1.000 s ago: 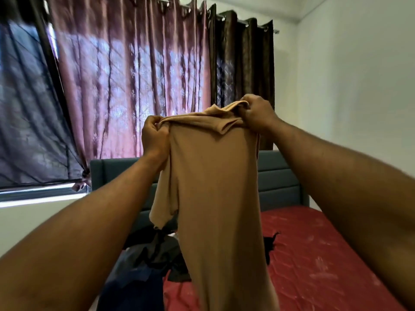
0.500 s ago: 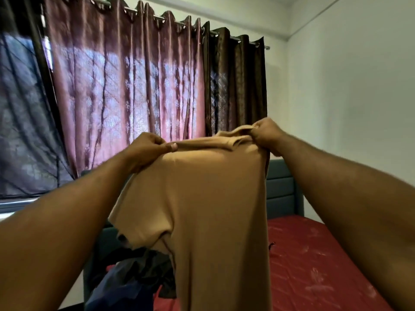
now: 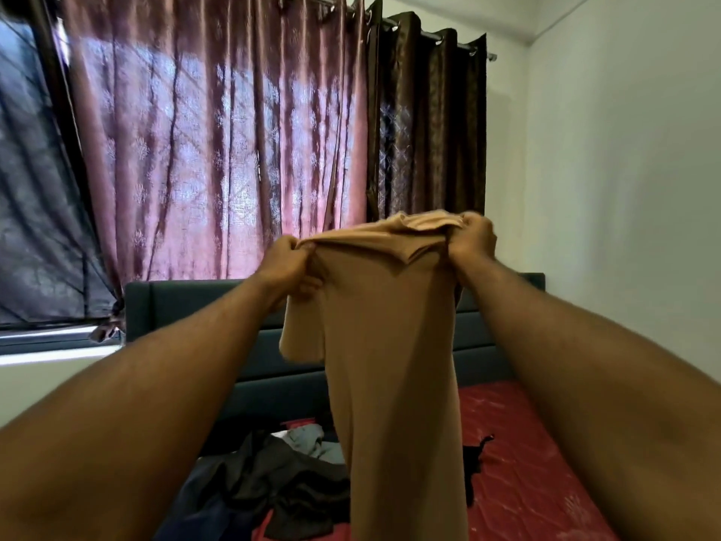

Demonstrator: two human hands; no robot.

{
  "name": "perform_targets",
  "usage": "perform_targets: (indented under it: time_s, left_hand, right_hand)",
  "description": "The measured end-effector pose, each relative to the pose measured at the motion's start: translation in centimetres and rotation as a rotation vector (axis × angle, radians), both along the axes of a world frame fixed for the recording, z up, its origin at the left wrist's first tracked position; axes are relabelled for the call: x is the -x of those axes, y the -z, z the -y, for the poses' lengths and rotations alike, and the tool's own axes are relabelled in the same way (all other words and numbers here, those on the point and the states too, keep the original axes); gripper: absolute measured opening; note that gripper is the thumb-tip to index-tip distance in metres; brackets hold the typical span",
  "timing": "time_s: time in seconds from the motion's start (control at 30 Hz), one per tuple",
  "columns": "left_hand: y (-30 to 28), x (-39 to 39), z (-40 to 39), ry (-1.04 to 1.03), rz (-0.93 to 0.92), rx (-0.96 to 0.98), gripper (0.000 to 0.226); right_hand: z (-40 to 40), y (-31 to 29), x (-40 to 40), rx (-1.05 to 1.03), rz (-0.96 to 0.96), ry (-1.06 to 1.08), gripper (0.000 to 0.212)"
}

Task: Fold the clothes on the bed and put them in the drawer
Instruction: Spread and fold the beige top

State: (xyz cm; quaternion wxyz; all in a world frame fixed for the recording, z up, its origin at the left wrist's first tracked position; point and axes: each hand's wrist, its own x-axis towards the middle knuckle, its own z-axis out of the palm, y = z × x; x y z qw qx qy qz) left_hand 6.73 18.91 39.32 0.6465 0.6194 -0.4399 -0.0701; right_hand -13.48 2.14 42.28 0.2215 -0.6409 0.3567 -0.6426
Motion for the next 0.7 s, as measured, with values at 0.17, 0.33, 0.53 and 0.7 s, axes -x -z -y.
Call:
perform_targets:
  time_s: [0.17,0.33,0.53,0.7]
  left_hand:
    - [2.3,0.2,-2.0,-0.073,0.206,0.172,0.025]
    - [16.1,4.4,-9.3,-0.055,0.382,-0.002,0.042]
    - [48.8,10.6,-18.3,0.197,0.252,-0.726,0.012]
    - [59.3,14.8,-22.0,0.152,0.208,-0.853,0.024]
  right_hand:
    - [-3.3,1.7,3.7,0.123,0.072,-0.187,0.033]
    - [-6.7,17.5,9.4,-0.138,-0.211,-0.295,0.025]
    - [-13.7,47.0,16.2,-0.618,-0.806,-0.537,0.022]
    - [-16.2,56.1,17.5,-0.832,-1.371,-0.787,0.022]
